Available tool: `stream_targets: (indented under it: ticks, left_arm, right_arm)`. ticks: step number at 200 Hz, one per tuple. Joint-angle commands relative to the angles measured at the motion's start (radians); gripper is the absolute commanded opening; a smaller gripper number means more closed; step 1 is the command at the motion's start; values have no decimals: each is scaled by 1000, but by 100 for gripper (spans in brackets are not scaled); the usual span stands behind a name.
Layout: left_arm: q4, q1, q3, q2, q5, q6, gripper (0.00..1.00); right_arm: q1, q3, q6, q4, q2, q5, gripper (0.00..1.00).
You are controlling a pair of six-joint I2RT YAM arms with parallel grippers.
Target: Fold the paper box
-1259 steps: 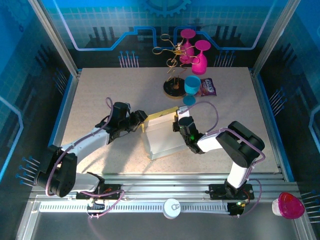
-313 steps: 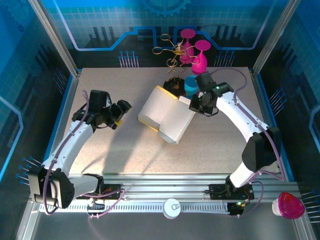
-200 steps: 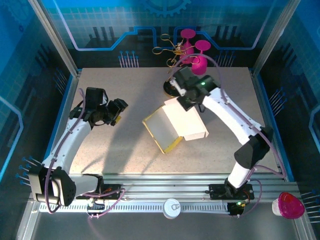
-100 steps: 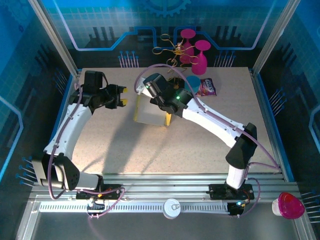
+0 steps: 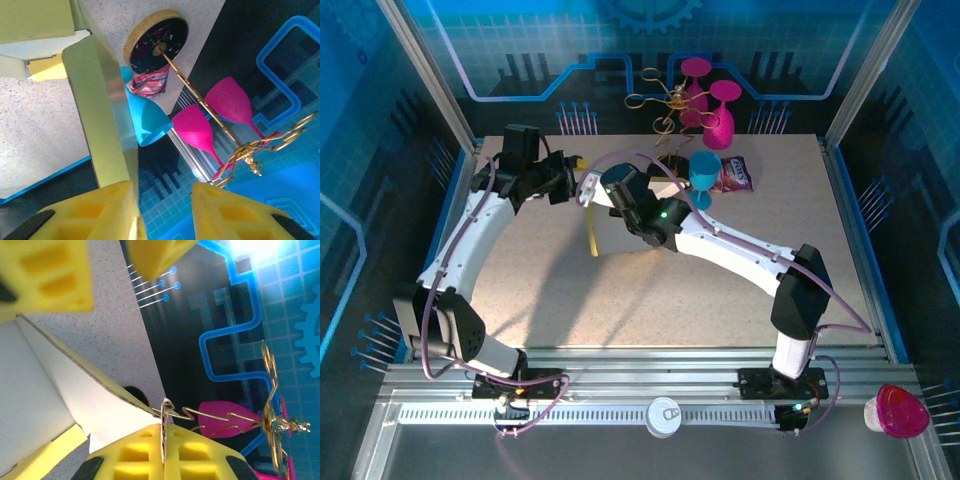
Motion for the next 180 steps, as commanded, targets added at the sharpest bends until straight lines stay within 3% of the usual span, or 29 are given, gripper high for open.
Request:
stream_targets:
  ticks: [1, 64, 180]
  left_arm:
    - [15, -11, -8, 14, 45, -53, 37]
    - [-5, -22, -48, 9, 52, -41, 40]
    - [105, -39, -146, 41, 82, -88, 42]
  right_arm:
    - [15, -5, -8, 73, -19, -9, 0]
    - [15, -3, 22, 39, -15, -27, 0]
    - [43, -58, 50, 26, -58, -93, 0]
